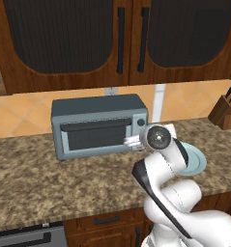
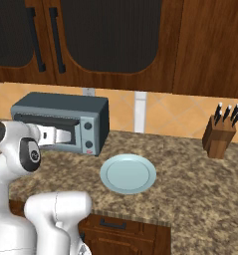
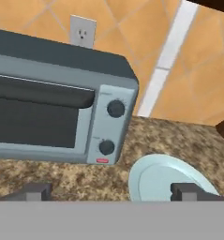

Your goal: Pick up the kebab skewer and baguette bread, and place them inside the toaster oven. Close the toaster oven door and start by setting the timer.

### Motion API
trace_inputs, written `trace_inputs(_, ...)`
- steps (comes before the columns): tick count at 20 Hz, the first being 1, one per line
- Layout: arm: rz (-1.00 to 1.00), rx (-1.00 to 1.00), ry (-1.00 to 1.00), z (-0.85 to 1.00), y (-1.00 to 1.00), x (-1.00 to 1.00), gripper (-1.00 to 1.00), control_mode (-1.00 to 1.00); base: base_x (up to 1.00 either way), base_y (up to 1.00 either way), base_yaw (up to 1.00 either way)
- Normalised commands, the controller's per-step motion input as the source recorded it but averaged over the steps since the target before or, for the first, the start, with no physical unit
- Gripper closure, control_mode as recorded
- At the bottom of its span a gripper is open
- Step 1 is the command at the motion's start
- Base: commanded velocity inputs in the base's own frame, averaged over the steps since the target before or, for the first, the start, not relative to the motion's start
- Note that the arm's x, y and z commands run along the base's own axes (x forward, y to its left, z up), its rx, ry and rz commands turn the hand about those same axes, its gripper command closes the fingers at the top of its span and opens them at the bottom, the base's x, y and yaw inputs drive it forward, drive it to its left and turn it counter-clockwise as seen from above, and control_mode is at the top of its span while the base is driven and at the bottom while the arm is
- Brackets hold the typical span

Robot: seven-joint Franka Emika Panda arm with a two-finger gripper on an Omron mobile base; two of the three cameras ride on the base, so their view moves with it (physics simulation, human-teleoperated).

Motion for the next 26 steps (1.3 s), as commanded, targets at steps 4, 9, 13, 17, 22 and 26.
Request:
trace_inputs(4, 0.44, -0.5, 0.29, -0.56, -0.43, -0.05, -1.0, -1.0, 0.0, 0.0, 0.0)
trace_inputs(9, 0.59, -0.55, 0.28, -0.62, -0.04, 0.15, -1.0, -1.0, 0.0, 0.0, 0.0)
trace_inputs(13, 0.73, -0.47, 0.21, -0.35, -0.02, 0.04, -1.0, -1.0, 0.0, 0.0, 0.0)
trace_inputs(17, 0.72, -0.34, 0.09, -0.24, -0.08, 0.28, -1.0, -1.0, 0.0, 0.0, 0.0)
trace_inputs(22, 0.25, -0.36, 0.03, -0.15, 0.13, 0.73, -1.0, -1.0, 0.0, 0.0, 0.0)
trace_inputs(26, 0.06, -0.43, -0.09, -0.04, 0.25, 0.51, -1.0, -1.0, 0.0, 0.0, 0.0)
